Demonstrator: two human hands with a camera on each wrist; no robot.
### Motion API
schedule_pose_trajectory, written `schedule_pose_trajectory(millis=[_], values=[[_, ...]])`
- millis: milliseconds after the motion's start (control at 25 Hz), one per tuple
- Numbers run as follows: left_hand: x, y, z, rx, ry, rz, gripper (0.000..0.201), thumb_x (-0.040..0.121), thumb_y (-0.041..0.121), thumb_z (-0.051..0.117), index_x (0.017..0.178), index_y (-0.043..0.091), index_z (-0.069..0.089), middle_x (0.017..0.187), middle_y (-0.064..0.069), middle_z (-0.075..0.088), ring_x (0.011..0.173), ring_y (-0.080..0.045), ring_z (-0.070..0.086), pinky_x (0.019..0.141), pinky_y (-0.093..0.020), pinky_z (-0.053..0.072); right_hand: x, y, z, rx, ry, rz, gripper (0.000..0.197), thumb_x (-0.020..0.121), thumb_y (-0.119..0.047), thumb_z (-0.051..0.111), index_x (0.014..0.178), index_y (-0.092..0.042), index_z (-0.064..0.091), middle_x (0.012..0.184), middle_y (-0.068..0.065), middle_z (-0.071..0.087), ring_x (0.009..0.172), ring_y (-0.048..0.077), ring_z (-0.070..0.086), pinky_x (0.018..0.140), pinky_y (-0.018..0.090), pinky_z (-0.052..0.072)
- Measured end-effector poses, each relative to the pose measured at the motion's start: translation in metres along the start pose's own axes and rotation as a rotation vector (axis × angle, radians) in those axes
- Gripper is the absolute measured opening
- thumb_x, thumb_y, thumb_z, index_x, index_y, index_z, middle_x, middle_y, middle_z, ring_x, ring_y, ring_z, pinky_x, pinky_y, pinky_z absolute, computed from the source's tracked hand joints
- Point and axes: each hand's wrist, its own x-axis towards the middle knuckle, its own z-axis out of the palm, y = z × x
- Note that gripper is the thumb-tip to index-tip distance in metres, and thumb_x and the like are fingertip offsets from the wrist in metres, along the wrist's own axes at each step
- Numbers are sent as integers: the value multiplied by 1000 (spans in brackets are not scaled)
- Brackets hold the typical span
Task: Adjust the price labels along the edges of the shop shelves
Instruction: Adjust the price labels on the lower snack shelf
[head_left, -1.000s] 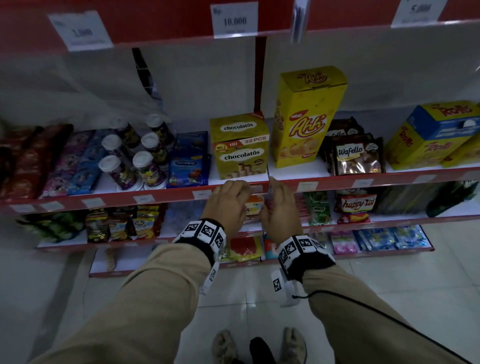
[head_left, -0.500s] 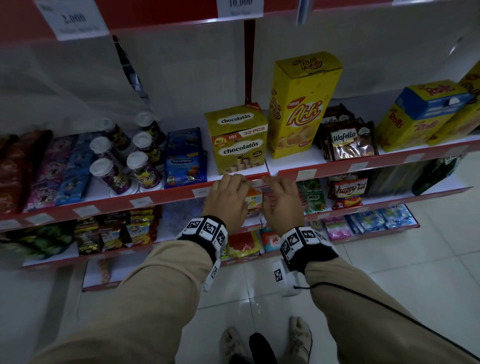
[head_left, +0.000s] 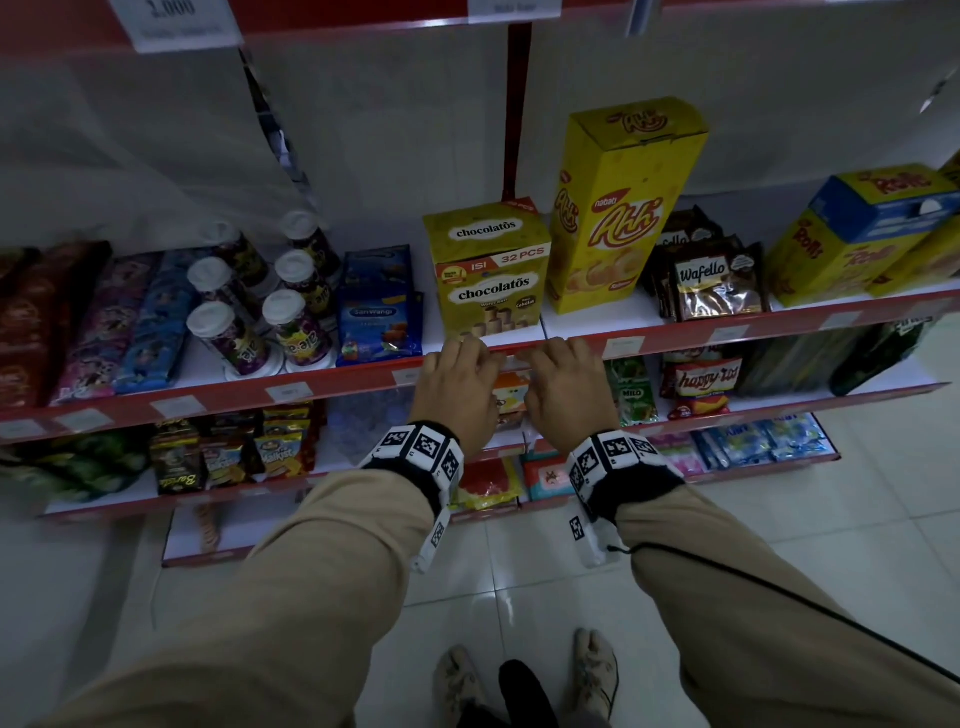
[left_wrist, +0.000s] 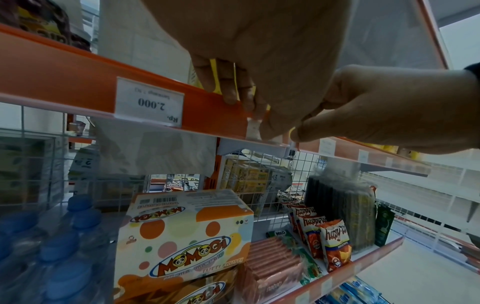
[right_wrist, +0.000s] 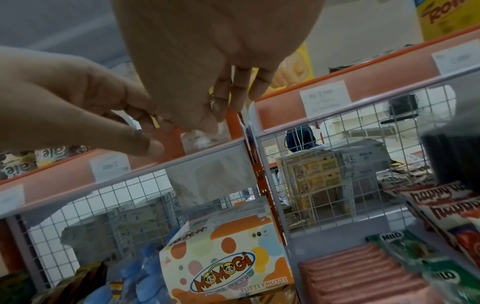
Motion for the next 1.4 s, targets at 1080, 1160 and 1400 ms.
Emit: schedule_pose_trajectory(millis=[1080, 1160, 1400], values=[[9, -12, -2, -704, 186, -162, 22, 95, 27, 54, 101, 8, 64, 101, -11, 64, 95, -32, 54, 79, -43, 47, 16, -18, -5, 1319, 15, 600, 19, 80, -9, 74, 86, 0, 58, 70, 13, 61, 66, 22, 63, 57, 33, 51], [9, -14, -2, -686, 166, -158, 18, 94, 23, 55, 97, 7, 63, 99, -12, 63, 95, -32, 52, 80, -43, 46, 14, -18, -2, 1239, -2, 562, 19, 81, -11, 73, 88, 2, 61, 79, 18, 64, 77, 28, 65, 64, 35, 51], [10, -18, -5, -590, 100, -132, 20, 96, 27, 52, 94, 9, 60, 97, -9, 60, 95, -28, 50, 81, -39, 43, 19, -8, -7, 1205, 28, 477, 16, 80, -8, 74, 84, 4, 64, 73, 13, 63, 70, 20, 61, 69, 25, 52]])
